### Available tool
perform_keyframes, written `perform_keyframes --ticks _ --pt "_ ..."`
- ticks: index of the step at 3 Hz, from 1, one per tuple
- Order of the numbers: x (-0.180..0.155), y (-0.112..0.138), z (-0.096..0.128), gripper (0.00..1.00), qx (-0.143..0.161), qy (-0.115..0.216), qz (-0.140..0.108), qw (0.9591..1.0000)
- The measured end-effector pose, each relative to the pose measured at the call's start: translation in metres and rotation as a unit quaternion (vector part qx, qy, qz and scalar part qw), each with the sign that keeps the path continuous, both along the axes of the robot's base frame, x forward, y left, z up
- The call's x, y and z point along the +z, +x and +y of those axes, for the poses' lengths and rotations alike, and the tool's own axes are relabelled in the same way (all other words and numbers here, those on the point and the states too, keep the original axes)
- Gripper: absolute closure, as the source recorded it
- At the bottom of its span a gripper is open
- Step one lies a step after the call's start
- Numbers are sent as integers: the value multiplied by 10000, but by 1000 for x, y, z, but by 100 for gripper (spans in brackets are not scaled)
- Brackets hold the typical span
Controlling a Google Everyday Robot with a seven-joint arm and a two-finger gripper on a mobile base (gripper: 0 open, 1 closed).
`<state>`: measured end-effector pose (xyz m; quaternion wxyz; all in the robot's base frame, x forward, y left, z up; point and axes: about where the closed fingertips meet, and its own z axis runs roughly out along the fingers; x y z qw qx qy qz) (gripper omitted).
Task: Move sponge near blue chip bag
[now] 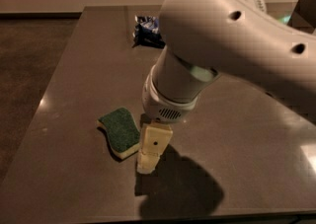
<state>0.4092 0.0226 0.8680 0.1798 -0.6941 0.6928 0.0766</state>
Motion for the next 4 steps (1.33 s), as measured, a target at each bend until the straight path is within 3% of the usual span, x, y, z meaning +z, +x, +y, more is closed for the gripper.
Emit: perform_keyframes --ticks 2,3,4 --pt "-32 12 6 0 -123 -42 232 9996" --pt "-37 16 10 11 -148 -57 303 9994" --pt "-35 18 15 37 -121 -32 340 9993"
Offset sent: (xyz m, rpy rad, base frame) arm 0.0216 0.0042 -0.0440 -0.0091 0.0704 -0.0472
